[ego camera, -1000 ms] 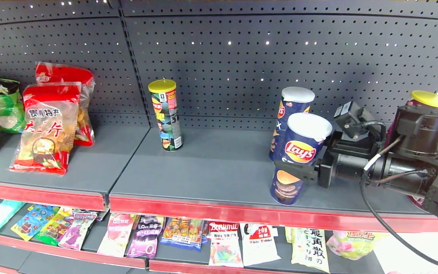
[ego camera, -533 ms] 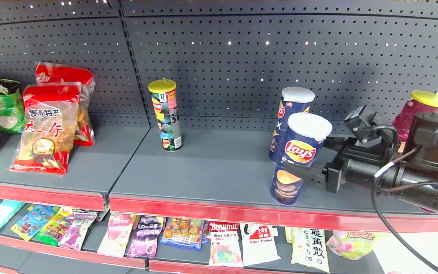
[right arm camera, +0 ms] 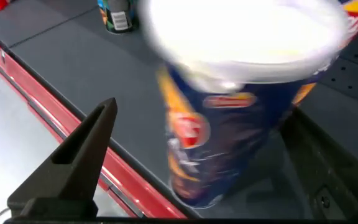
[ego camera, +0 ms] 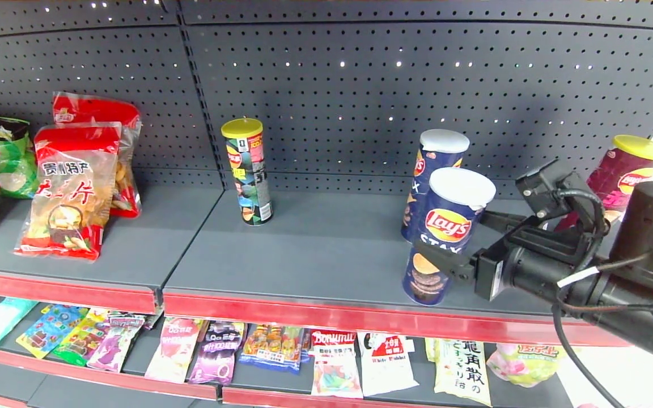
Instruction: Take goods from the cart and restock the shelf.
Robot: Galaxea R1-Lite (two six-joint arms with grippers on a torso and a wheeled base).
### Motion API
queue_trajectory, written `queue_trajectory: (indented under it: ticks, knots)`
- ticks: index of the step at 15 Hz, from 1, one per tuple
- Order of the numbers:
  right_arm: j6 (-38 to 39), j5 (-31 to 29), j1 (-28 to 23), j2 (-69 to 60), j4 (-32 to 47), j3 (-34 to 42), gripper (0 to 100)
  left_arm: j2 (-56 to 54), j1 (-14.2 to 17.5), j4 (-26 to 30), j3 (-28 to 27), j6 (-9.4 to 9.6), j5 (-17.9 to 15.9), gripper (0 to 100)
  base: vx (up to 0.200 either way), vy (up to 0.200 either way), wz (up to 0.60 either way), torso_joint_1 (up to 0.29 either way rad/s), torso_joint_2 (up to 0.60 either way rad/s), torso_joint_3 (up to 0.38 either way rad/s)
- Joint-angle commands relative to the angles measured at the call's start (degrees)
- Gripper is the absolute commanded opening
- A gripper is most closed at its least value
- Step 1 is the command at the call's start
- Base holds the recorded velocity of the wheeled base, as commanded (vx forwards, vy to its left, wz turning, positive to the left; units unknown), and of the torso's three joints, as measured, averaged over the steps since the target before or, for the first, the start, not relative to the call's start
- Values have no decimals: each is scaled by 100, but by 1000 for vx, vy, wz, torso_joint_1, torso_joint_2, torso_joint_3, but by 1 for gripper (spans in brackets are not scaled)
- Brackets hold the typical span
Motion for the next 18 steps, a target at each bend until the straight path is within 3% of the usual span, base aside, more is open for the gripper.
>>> queue_trajectory:
  ticks: [1,4,8,18]
  knots:
    - [27,-275,279,-115,0,70,100,8,1,-1,0,0,3,100,0,0,0,0,0,0]
    - [115,-1136,666,-98,0,79,100,8,1,-1,0,0,3,100,0,0,0,0,0,0]
    - [142,-1725,771,149,9,-35,100,8,1,-1,0,0,3,100,0,0,0,0,0,0]
    - [168,-2366,771,623,53,-545,100,8,1,-1,0,0,3,100,0,0,0,0,0,0]
